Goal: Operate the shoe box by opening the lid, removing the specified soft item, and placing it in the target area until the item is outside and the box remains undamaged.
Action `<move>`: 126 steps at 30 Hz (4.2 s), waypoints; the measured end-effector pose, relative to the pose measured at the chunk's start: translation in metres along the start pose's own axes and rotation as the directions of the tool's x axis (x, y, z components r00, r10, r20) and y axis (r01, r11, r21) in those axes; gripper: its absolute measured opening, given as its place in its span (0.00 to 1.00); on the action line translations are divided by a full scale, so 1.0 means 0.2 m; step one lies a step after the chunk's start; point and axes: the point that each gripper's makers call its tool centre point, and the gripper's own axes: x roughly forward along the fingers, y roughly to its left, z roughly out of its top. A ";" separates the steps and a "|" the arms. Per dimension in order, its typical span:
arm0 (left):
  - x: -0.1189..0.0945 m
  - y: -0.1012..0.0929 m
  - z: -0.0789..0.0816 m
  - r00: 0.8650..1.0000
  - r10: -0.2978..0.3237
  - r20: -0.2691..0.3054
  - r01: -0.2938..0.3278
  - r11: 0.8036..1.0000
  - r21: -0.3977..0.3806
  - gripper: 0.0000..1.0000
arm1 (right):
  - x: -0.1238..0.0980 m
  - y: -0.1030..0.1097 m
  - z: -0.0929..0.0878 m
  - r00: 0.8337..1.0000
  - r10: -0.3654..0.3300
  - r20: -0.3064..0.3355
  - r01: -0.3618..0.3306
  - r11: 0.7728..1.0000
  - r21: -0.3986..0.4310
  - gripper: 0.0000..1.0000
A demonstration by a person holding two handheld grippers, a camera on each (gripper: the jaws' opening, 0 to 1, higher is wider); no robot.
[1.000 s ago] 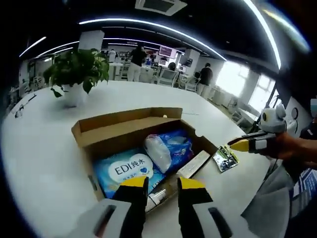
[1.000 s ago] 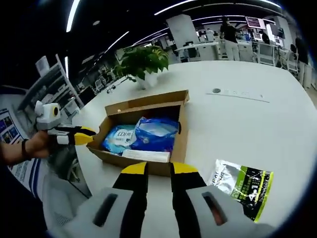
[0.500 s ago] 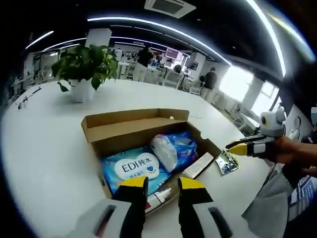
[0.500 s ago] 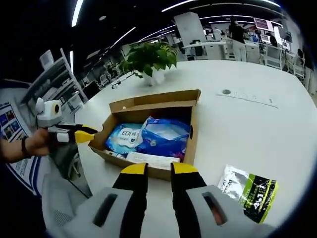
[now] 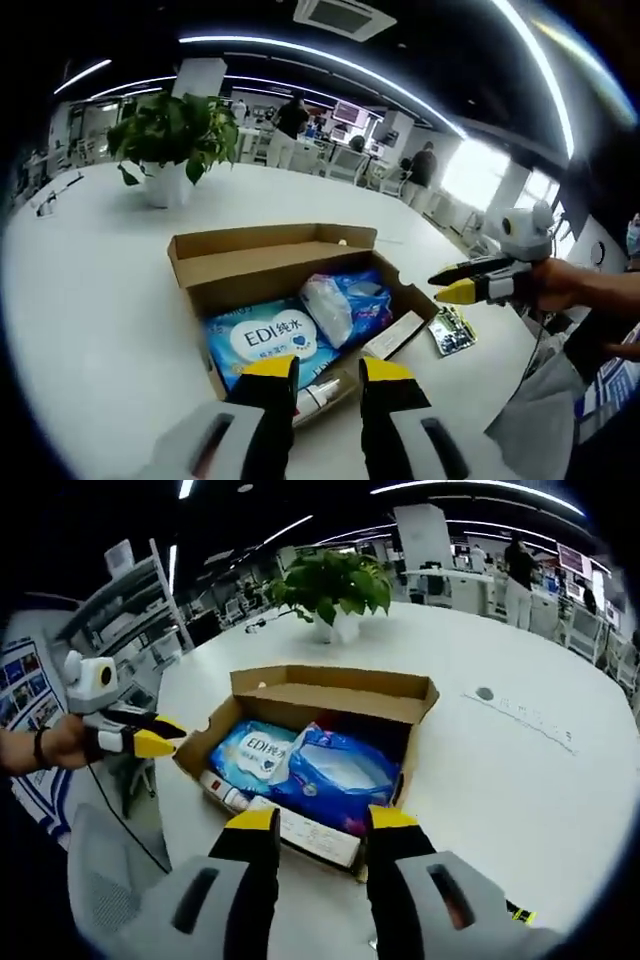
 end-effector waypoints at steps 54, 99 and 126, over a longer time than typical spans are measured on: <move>-0.26 0.21 -0.15 0.993 0.117 0.018 -0.114 0.987 -0.117 0.23 | 0.63 -0.05 -0.10 0.902 0.002 -0.433 -0.247 0.823 -0.511 0.51; -0.14 0.05 -0.06 0.999 0.036 0.015 -0.035 0.997 -0.074 0.22 | 0.31 0.19 0.23 0.975 0.090 -0.205 -0.183 0.846 -0.500 0.00; 0.02 -0.20 0.05 0.993 -0.115 0.009 0.115 0.993 0.022 0.22 | -0.26 0.00 0.35 0.993 -0.084 -0.083 0.027 0.846 -0.533 0.00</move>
